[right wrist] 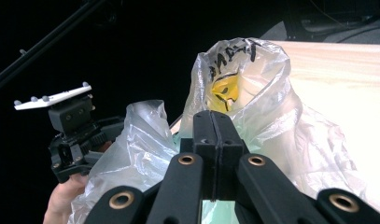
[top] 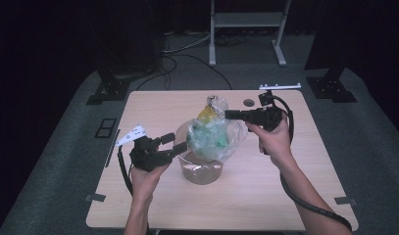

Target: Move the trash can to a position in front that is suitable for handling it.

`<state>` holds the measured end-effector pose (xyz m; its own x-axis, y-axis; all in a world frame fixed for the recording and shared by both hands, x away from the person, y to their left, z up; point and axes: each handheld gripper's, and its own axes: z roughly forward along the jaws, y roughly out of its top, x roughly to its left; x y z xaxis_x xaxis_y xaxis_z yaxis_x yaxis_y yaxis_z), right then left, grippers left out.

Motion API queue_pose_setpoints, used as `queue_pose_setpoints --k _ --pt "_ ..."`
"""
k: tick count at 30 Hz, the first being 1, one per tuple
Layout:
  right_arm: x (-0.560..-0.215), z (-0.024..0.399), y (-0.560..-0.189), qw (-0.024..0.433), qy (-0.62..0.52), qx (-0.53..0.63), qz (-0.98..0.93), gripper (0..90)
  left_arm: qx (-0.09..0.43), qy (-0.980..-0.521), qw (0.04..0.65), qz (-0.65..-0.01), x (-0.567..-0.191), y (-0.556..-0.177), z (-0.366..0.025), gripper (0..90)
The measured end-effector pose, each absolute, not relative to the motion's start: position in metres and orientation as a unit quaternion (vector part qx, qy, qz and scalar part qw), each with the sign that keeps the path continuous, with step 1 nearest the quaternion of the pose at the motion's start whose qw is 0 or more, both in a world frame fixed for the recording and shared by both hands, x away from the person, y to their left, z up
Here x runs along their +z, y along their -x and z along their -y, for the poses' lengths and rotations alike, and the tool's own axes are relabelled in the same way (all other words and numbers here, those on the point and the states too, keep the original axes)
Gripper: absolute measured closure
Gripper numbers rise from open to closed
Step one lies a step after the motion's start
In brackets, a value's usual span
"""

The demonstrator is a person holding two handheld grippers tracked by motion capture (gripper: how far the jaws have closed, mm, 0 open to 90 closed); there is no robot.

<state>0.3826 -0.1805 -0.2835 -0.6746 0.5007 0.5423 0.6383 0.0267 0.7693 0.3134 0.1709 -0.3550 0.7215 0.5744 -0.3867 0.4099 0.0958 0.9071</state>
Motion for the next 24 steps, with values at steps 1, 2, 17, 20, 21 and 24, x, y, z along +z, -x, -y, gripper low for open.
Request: queue_pose_setpoints --k 1,2,17,20,21,24 --pt "-0.282 0.181 -0.382 0.060 0.398 -0.574 0.713 90.0 0.064 -0.669 0.643 -0.367 -0.355 -0.313 -0.171 23.8" --pt "-0.281 0.181 -0.382 0.059 0.397 -0.575 0.713 90.0 0.064 -0.669 0.643 -0.367 -0.355 -0.313 -0.171 23.8" --pt "-0.262 0.188 -0.378 0.044 0.389 -0.588 0.708 90.0 0.064 -0.669 0.644 -0.366 -0.354 -0.312 -0.170 23.3" --pt "-0.259 0.190 -0.378 0.042 0.388 -0.592 0.706 90.0 0.064 -0.669 0.643 -0.366 -0.354 -0.312 -0.170 22.7" --pt "-0.257 0.190 -0.377 0.041 0.388 -0.595 0.703 90.0 0.063 -0.669 0.644 -0.367 -0.354 -0.312 -0.170 22.7" --pt "-0.254 0.192 -0.377 0.041 0.387 -0.598 0.701 90.0 0.063 -0.671 0.642 -0.366 -0.354 -0.312 -0.170 22.0"
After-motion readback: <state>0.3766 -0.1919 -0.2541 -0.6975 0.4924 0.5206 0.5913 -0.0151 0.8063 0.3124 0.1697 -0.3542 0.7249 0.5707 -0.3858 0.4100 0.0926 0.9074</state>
